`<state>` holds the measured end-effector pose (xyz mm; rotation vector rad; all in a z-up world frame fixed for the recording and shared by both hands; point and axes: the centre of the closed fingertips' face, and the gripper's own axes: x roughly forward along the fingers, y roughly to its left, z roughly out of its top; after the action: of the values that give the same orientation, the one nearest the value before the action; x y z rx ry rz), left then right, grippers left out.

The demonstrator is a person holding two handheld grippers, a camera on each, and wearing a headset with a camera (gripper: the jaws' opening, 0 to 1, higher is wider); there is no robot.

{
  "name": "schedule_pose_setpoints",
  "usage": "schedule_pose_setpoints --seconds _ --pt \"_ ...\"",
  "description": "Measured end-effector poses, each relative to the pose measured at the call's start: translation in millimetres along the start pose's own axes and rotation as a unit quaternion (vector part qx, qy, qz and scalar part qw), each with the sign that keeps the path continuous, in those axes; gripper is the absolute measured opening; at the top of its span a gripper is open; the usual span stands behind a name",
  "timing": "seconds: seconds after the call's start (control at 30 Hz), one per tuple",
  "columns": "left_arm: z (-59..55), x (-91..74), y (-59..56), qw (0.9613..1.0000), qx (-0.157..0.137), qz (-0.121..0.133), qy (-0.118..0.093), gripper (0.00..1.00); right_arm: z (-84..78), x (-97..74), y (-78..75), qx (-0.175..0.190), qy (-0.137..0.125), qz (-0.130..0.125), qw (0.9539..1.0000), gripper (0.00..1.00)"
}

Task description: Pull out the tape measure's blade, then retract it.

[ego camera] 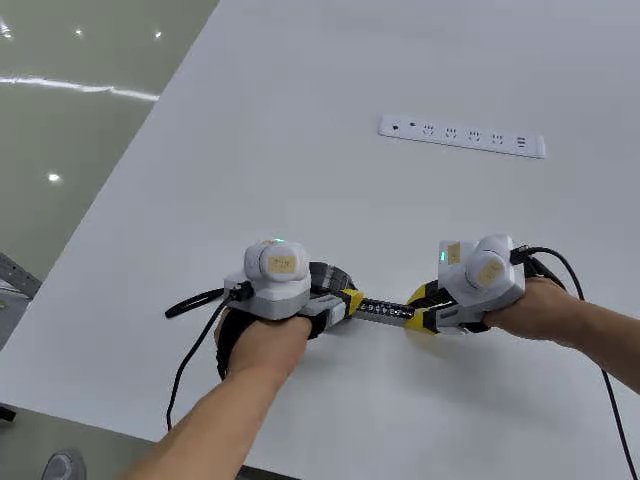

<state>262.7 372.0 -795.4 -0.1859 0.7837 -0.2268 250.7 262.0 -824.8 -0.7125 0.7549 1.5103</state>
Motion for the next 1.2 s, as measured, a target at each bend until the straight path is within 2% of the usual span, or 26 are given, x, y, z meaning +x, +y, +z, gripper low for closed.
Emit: schedule_pose_setpoints --seconds 1.2 --pt "-0.1 0.5 -0.8 1.0 -0.005 -0.005 0.002 0.57 36.7 27.7 1.4 -0.005 -0.018 -0.001 0.9998 0.12"
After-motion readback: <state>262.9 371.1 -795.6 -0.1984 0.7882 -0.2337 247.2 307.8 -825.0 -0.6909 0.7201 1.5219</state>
